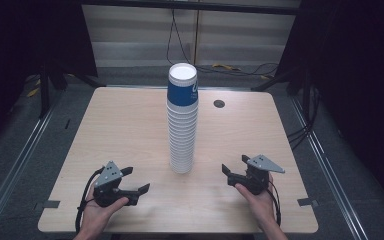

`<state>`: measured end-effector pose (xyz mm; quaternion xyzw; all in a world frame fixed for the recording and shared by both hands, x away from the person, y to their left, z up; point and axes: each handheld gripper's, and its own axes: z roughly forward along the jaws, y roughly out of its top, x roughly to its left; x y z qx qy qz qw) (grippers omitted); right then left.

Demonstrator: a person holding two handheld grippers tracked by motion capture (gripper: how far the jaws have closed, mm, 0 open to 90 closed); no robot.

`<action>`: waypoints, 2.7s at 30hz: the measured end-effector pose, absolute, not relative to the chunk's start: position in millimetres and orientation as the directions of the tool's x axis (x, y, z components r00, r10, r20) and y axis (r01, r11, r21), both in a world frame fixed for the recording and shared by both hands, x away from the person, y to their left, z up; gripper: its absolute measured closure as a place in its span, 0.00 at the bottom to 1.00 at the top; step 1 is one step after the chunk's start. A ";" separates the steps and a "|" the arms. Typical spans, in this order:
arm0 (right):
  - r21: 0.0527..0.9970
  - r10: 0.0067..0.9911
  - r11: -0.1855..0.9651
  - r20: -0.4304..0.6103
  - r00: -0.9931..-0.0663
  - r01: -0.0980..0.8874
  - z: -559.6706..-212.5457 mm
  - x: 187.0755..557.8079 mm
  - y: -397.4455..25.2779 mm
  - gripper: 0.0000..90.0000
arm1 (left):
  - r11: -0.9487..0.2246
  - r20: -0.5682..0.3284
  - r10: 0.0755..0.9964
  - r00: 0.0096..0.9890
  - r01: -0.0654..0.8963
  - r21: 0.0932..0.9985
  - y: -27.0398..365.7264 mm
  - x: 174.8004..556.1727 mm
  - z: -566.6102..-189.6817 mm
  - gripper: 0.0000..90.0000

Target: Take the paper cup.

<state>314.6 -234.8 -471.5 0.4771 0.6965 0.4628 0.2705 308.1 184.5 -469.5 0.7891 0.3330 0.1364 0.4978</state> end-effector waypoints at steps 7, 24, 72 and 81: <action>0.895 0.902 0.107 0.095 -0.420 0.433 -469.3 312.1 -233.9 0.17 | -0.280 -0.123 0.658 0.743 0.393 0.876 182.5 311.0 -469.4 0.18; 0.907 0.834 0.118 0.130 -0.536 0.405 -436.3 304.0 -213.4 0.21 | -0.266 -0.153 0.648 0.746 0.410 0.872 180.2 307.6 -470.3 0.18; 0.987 0.669 0.082 0.046 -0.742 0.136 -250.8 364.9 -146.2 0.16 | -0.310 -0.091 0.650 0.755 0.372 0.875 177.7 306.6 -470.6 0.19; 0.986 0.649 0.095 0.044 -0.759 0.139 -237.9 379.6 -133.8 0.16 | -0.317 -0.090 0.650 0.754 0.377 0.870 177.7 307.1 -471.6 0.19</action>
